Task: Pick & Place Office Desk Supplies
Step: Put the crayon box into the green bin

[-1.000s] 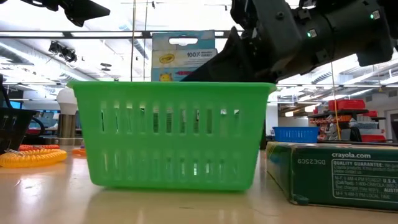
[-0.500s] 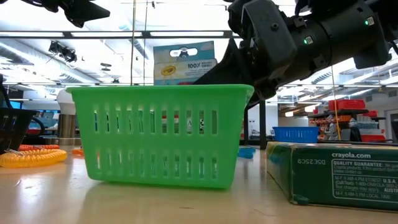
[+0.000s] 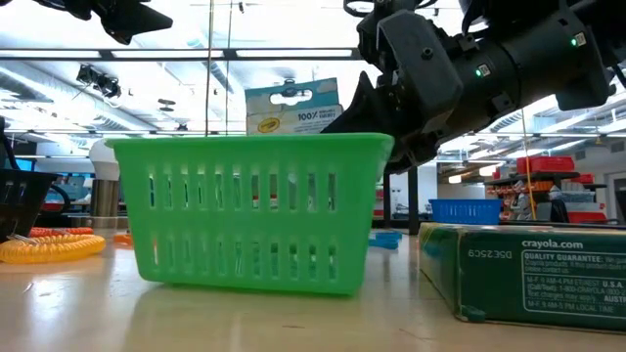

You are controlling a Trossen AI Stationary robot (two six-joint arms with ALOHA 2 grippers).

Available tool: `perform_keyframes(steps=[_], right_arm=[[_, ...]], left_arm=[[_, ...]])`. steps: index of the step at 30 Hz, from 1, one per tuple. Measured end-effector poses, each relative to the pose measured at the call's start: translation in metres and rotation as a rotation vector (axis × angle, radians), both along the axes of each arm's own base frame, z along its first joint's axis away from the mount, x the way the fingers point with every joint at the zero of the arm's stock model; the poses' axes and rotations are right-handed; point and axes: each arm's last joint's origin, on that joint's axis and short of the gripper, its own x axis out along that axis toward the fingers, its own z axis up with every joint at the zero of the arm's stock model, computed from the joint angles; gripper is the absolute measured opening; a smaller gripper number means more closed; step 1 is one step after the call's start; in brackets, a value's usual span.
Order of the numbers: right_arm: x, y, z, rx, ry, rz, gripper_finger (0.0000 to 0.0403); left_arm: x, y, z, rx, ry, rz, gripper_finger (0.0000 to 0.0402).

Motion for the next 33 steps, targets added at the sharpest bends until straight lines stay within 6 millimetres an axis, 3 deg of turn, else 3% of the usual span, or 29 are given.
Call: perform_keyframes(steps=[7,27,33], right_arm=[[0.0000,-0.0001,0.0004,-0.011,-0.002,0.001,0.0138],[-0.0003,0.0033,0.0023,-0.030,-0.016,0.035,0.0150],[0.0004,0.0032,0.0043,-0.032,-0.040,0.024,0.0184]], left_arm=[[0.0000,0.0000,0.0000,0.001,0.000,0.000,0.0283],[0.0001,-0.0003,-0.0001,-0.002,0.001,-0.008,0.0283],[0.0001,-0.0005,-0.0001,-0.005,0.002,-0.015,0.0283]])
